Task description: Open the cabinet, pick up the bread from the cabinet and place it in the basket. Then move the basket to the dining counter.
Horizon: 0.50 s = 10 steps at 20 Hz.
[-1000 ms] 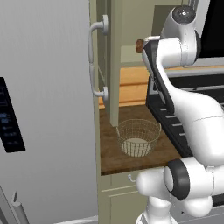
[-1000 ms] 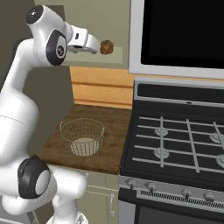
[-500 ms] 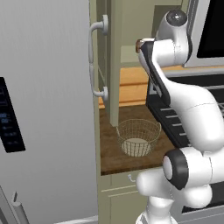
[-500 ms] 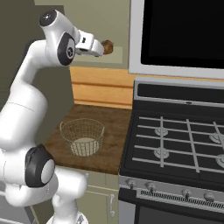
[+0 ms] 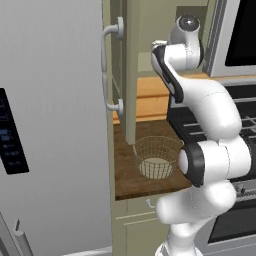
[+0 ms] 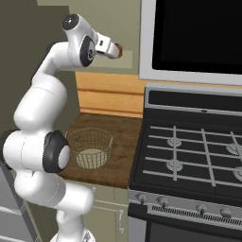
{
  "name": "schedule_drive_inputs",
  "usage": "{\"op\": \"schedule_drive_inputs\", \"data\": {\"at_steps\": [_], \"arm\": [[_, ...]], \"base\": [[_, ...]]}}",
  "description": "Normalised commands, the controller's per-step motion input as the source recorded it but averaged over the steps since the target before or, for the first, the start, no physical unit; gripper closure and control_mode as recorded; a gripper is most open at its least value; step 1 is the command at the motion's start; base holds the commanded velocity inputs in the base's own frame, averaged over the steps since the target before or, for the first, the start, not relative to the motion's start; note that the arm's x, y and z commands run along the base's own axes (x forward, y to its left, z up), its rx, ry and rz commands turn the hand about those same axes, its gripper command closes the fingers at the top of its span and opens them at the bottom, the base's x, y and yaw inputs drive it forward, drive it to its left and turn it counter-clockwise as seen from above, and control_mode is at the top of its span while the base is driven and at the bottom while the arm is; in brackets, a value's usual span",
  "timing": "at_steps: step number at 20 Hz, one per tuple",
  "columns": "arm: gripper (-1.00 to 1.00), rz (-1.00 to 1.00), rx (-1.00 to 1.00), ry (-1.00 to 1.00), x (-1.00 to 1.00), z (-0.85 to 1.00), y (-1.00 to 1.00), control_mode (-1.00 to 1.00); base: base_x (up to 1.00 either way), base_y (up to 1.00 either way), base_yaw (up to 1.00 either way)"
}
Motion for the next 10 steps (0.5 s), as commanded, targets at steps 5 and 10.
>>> {"op": "schedule_drive_inputs", "data": {"at_steps": [5, 10], "arm": [[-1.0, 0.0, 0.0, 0.0, 0.51, 0.0, -0.04, -1.0], [-1.0, 0.0, 0.0, 0.0, 0.39, 0.0, -0.05, -1.0]], "base": [[0.0, 0.0, 0.0], [0.0, 0.0, 0.0]]}}
